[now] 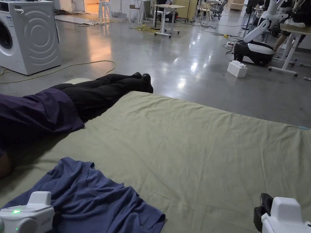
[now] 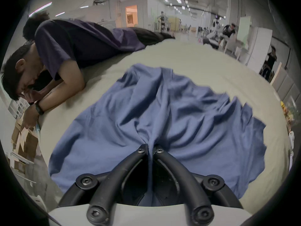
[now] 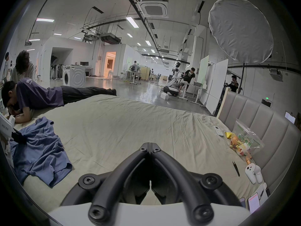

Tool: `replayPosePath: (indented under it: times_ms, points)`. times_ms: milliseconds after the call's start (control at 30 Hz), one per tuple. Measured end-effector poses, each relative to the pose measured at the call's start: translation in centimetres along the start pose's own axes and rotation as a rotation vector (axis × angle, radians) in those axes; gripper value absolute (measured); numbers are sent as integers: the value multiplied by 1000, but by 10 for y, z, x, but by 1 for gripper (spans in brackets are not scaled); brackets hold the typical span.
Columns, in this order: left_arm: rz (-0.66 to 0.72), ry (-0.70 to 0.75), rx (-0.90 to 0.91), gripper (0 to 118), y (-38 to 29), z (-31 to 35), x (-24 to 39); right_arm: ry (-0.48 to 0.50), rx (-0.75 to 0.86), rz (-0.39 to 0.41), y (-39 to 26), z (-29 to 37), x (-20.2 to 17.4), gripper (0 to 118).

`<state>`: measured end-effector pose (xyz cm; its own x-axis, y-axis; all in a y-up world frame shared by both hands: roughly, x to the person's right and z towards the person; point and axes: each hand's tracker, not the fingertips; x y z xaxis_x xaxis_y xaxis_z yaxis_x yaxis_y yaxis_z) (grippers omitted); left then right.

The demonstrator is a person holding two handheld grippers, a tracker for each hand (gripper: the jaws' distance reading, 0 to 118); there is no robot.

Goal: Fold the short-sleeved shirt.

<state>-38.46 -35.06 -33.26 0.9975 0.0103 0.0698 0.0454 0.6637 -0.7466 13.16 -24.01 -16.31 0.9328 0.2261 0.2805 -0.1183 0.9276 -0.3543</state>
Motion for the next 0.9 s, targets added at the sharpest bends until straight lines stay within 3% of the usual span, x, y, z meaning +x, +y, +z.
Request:
replayPosePath:
  times_ms: [467, 900]
  points:
    - [-2, -121, 304, 4, 69, 91, 40, -25, 40, -23, 11, 16, 20, 1]
    - [-120, -419, 579, 4, 152, 206, 178, -100, 94, -92, 17, 52, 72, 1]
